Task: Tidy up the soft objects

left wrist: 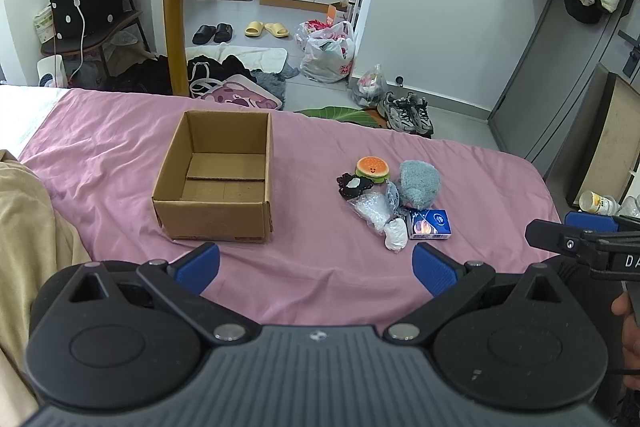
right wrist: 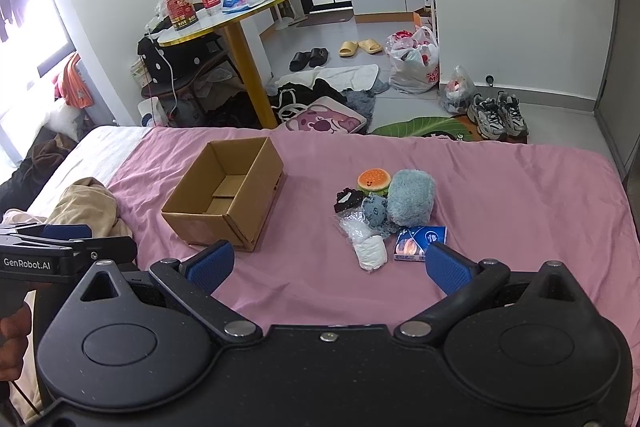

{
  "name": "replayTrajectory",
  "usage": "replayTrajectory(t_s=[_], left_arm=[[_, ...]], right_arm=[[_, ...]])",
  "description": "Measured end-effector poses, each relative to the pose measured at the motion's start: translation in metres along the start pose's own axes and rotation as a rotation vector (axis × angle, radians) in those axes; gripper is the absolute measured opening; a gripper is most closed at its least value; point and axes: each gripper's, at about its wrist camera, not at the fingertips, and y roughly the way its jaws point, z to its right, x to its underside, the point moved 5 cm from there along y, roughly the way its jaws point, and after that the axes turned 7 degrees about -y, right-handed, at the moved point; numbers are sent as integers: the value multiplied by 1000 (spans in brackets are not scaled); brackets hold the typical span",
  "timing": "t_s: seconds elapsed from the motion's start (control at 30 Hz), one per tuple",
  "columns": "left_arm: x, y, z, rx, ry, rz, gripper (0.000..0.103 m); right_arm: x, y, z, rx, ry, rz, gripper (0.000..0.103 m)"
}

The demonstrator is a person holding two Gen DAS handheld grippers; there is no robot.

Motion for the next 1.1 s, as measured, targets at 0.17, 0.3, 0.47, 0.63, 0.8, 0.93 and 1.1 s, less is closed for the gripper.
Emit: replayTrajectory(t_s=[0.17, 0.3, 0.47, 0.63, 0.8, 0.93, 1.1], left_arm=[[0, -2, 1, 0, 2, -1, 102], [1, -2, 1, 0, 3, -2, 102], [2, -5, 6, 6, 15, -1, 102], [2, -1, 7, 9, 11, -3, 102], [2, 5, 7, 6, 11, -7, 102], [1, 15, 10, 5, 9, -14, 102], [-1, 27, 13, 6, 5, -16, 102]], right_arm=[[0, 0, 0, 0, -2, 0, 103], [0, -1, 0, 2, -1, -3, 103], [1, -1, 0, 3, -2, -3, 103], [2, -1, 1, 2, 2, -4, 103], [5, 8, 8, -2, 11, -12, 103], [8, 16, 15, -6, 27, -23, 103], [11, 26, 28, -3, 66, -32, 103]])
